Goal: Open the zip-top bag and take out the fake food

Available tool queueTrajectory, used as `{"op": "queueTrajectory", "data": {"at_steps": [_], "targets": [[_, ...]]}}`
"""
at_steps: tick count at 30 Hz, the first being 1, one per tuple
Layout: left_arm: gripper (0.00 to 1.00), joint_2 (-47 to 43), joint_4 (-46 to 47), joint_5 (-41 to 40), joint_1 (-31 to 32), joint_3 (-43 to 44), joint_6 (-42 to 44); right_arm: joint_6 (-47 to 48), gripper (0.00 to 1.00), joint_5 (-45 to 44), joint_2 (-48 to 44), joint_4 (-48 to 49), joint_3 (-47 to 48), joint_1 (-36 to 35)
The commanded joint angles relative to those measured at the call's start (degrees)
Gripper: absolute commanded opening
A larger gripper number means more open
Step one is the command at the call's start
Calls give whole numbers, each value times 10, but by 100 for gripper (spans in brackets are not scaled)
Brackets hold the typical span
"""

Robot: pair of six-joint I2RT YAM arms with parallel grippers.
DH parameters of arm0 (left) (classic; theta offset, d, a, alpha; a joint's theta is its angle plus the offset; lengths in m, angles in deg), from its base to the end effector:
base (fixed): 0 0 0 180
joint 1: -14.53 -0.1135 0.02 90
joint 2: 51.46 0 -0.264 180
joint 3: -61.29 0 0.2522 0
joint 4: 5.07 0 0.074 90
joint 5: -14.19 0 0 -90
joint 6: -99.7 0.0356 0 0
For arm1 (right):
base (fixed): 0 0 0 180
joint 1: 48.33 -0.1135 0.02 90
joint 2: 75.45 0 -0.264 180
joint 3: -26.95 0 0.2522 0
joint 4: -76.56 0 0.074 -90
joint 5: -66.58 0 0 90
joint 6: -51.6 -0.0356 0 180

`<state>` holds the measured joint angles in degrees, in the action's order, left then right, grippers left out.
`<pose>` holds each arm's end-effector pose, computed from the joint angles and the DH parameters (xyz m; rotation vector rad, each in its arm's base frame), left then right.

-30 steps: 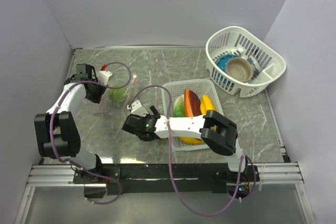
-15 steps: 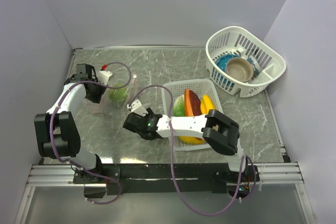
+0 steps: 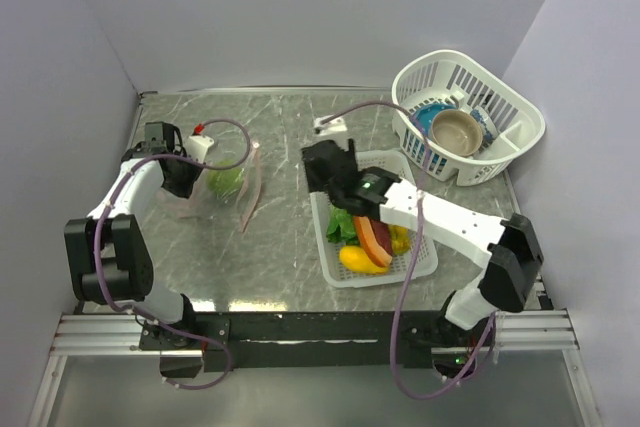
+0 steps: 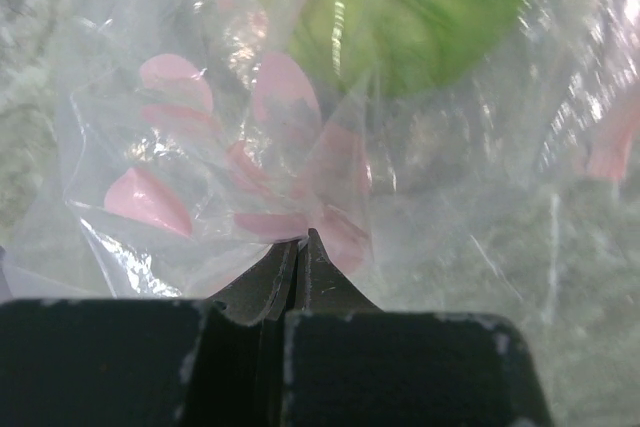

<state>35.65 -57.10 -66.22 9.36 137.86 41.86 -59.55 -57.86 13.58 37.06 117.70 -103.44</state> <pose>0.3042 0.0216 0.2342 0.6676 2.5507 -0.0036 0.2163 0.2750 0.3217 -0.3051 2.0806 0.1223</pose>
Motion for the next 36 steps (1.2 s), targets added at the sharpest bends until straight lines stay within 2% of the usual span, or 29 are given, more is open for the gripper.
{"op": "queueTrajectory", "data": {"at_steps": [1, 2, 5, 7, 9, 11, 19, 23, 25, 31, 36], "targets": [[1, -32, -83, 48, 1, 44, 15, 14, 41, 5, -18, 22, -66, 38], [1, -34, -102, 57, 1, 52, 18, 16, 51, 11, -21, 29, -76, 49], [1, -53, -151, 90, 2, 80, 25, 20, 69, 14, -29, 55, -104, 61], [1, -60, -178, 100, 2, 96, 31, 29, 73, 3, -32, 70, -108, 63], [1, -61, -196, 110, 2, 105, 40, 44, 90, -12, -31, 82, -101, 63], [1, -62, -207, 107, 2, 111, 41, 50, 100, -20, -23, 82, -89, 63], [1, -89, -241, 100, 2, 144, 50, 54, 100, 22, 11, 111, -18, 42], [1, -104, -249, 91, 2, 154, 57, 67, 100, 21, 71, 119, 20, 11], [1, -113, -231, 70, 2, 135, 59, 67, 100, 24, 97, 109, 46, -2], [1, -94, -136, 9, -8, 46, 64, 68, 100, 128, 167, 163, 53, -13], [1, -8, -95, 7, -36, 48, 55, 77, 100, 144, 248, 171, 97, -12]]}}
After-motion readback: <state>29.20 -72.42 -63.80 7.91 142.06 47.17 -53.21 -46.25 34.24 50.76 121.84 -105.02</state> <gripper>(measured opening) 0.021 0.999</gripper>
